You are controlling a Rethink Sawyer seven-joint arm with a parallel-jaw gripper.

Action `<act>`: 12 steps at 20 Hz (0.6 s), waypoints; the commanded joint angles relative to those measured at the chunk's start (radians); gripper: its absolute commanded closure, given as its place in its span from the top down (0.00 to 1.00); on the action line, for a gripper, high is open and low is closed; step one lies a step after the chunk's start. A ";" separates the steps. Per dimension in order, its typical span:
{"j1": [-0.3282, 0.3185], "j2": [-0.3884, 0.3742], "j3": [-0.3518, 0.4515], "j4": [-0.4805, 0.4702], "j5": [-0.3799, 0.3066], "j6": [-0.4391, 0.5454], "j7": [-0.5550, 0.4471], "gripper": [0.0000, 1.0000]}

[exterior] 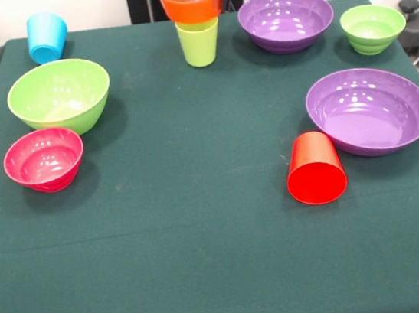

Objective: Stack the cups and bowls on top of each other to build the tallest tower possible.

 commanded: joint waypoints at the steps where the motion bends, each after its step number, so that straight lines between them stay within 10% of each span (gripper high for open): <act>1: -0.006 0.023 0.058 -0.024 -0.014 -0.012 0.101 0.00; 12: -0.002 0.035 0.062 -0.031 -0.009 -0.029 0.108 0.00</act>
